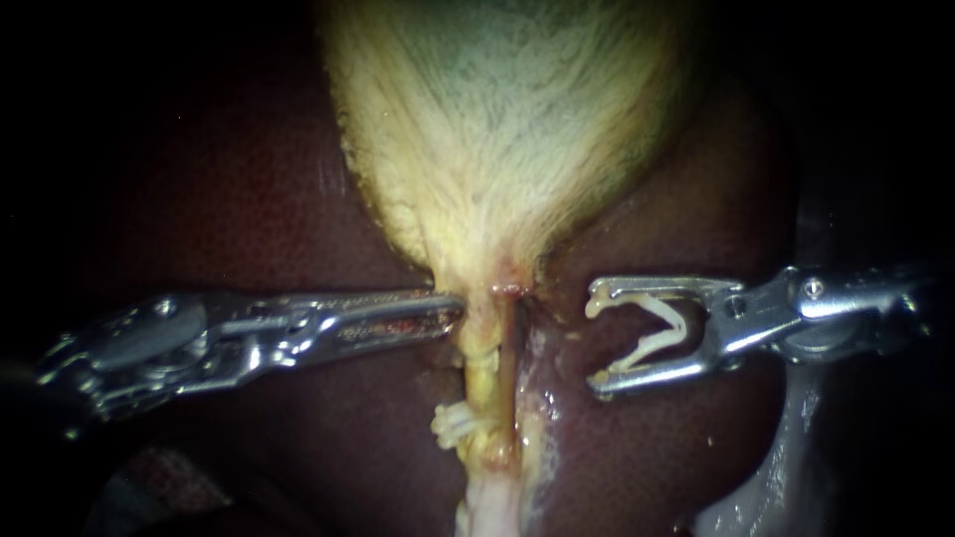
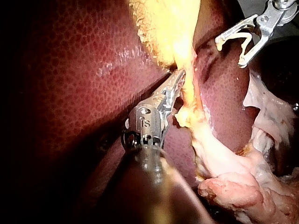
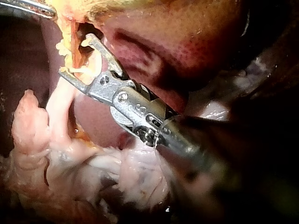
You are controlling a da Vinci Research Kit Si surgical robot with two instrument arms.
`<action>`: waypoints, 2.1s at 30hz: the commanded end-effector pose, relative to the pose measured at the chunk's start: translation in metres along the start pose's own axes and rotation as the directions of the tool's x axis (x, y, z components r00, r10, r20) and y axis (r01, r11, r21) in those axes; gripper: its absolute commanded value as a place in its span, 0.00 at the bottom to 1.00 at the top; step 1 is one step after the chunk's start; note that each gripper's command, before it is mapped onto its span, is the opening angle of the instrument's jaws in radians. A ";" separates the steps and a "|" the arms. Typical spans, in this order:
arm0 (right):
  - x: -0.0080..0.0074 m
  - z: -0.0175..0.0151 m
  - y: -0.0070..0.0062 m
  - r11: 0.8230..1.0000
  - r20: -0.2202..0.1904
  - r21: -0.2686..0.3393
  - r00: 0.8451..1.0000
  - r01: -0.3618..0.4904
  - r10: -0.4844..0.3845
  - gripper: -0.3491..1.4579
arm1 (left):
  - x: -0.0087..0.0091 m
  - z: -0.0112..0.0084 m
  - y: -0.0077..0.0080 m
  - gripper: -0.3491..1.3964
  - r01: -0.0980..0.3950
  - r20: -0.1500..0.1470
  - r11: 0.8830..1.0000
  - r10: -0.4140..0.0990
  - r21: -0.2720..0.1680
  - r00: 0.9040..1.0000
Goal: Clipping third clip left tube
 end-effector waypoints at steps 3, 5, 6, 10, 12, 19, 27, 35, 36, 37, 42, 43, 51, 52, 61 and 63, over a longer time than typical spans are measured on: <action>-0.0001 0.0010 -0.0002 1.000 0.001 0.004 1.000 0.006 -0.006 0.52 | -0.0002 -0.0007 0.0002 0.00 0.000 -0.001 1.000 0.000 0.005 1.000; 0.0001 0.0021 -0.0003 1.000 0.001 0.010 1.000 -0.012 0.012 0.52 | -0.0004 -0.0015 0.0005 0.00 0.001 -0.004 1.000 -0.001 0.012 1.000; 0.0001 0.0026 -0.0003 1.000 0.001 0.011 1.000 -0.017 0.017 0.52 | -0.0004 -0.0018 0.0006 0.00 0.001 -0.003 1.000 -0.001 0.008 1.000; -0.0001 0.0049 -0.0006 0.999 -0.002 0.020 0.999 -0.048 0.048 0.52 | -0.0003 -0.0031 0.0012 0.00 0.000 -0.001 1.000 0.000 0.000 1.000; -0.0004 0.0061 -0.0007 0.997 -0.001 0.024 0.998 -0.068 0.068 0.52 | -0.0002 -0.0036 0.0014 0.00 -0.001 0.000 1.000 0.001 -0.003 1.000; -0.0018 0.0098 0.0000 0.992 0.001 0.020 0.992 -0.124 0.124 0.52 | -0.0005 -0.0051 0.0021 0.00 0.001 0.001 1.000 -0.001 -0.011 1.000; -0.0047 0.0120 0.0023 0.990 0.002 0.003 0.990 -0.143 0.143 0.52 | -0.0007 -0.0055 0.0011 0.00 0.003 0.002 1.000 -0.003 -0.015 1.000; -0.0063 0.0144 0.0032 0.987 0.002 -0.011 0.987 -0.159 0.159 0.52 | -0.0013 -0.0057 -0.0003 0.00 0.007 0.002 1.000 -0.007 -0.025 1.000; -0.0063 0.0148 0.0031 0.987 0.001 -0.013 0.987 -0.158 0.158 0.52 | -0.0014 -0.0056 -0.0004 0.00 0.007 0.002 1.000 -0.007 -0.026 1.000; -0.0062 0.0152 0.0031 0.987 0.002 -0.011 0.987 -0.163 0.163 0.52 | -0.0014 -0.0056 -0.0004 0.00 0.007 0.002 1.000 -0.007 -0.026 1.000; -0.0066 0.0169 0.0028 0.985 0.006 0.004 0.985 -0.175 0.175 0.52 | -0.0015 -0.0053 -0.0005 0.00 0.008 0.002 1.000 -0.008 -0.025 1.000; -0.0068 0.0173 0.0027 0.984 0.007 0.007 0.984 -0.179 0.179 0.52 | -0.0015 -0.0053 -0.0006 0.00 0.008 0.002 1.000 -0.008 -0.025 1.000; -0.0070 0.0187 0.0020 0.979 0.016 0.039 0.980 -0.200 0.200 0.52 | -0.0016 -0.0048 -0.0007 0.00 0.009 0.002 1.000 -0.009 -0.024 1.000; -0.0069 0.0188 0.0017 0.979 0.018 0.047 0.980 -0.200 0.199 0.51 | -0.0016 -0.0048 -0.0007 0.00 0.003 0.002 1.000 -0.003 -0.024 1.000; -0.0055 0.0188 0.0010 0.967 0.039 0.126 0.975 -0.221 0.218 0.47 | -0.0016 -0.0046 -0.0008 0.00 0.003 0.001 1.000 -0.003 -0.022 1.000; -0.0051 0.0187 0.0011 0.968 0.039 0.127 0.977 -0.215 0.212 0.47 | -0.0016 -0.0045 -0.0008 0.00 0.003 0.001 1.000 -0.003 -0.022 1.000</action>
